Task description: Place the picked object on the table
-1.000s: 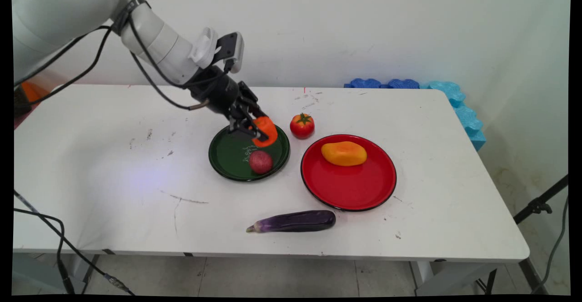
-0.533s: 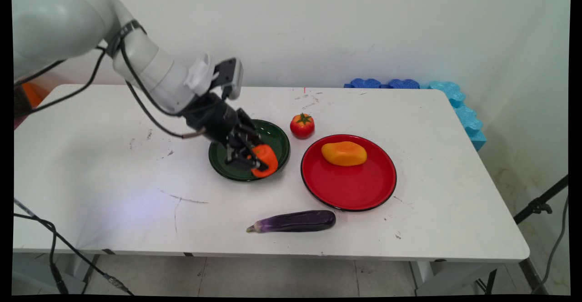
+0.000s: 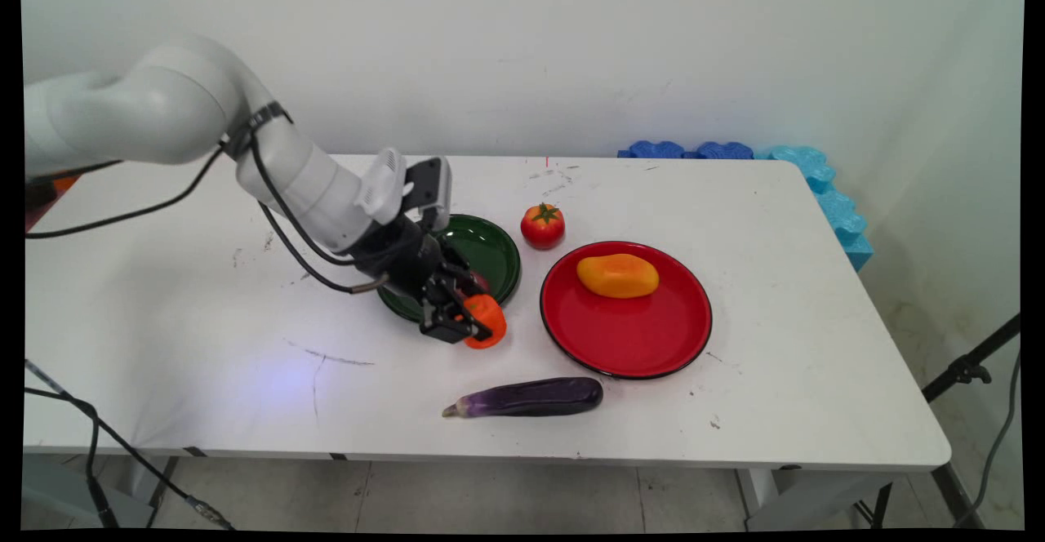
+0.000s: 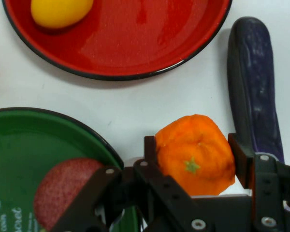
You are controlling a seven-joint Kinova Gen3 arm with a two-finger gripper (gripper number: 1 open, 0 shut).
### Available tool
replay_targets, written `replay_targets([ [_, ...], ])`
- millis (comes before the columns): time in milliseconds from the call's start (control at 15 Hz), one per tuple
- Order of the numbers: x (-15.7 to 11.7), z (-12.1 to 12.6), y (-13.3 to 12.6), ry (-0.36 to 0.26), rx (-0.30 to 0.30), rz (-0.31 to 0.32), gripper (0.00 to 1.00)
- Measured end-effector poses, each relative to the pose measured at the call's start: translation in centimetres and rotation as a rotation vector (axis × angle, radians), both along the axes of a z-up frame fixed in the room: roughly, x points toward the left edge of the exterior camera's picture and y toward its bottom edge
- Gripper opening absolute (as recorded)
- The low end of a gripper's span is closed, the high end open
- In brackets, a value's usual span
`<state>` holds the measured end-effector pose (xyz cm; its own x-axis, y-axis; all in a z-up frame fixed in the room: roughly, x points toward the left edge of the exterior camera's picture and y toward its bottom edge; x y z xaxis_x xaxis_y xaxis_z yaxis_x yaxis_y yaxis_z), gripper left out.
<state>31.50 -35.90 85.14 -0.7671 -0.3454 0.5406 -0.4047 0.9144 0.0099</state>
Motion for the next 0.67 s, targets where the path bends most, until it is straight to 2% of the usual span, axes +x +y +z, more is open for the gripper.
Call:
replay_targets([
  [267, -0.8, -1.7, 0.0, 0.011, 0.014, 0.008, 0.00],
  [667, -1.5, -3.1, 0.1, 0.023, 0.015, 0.010, 0.00],
])
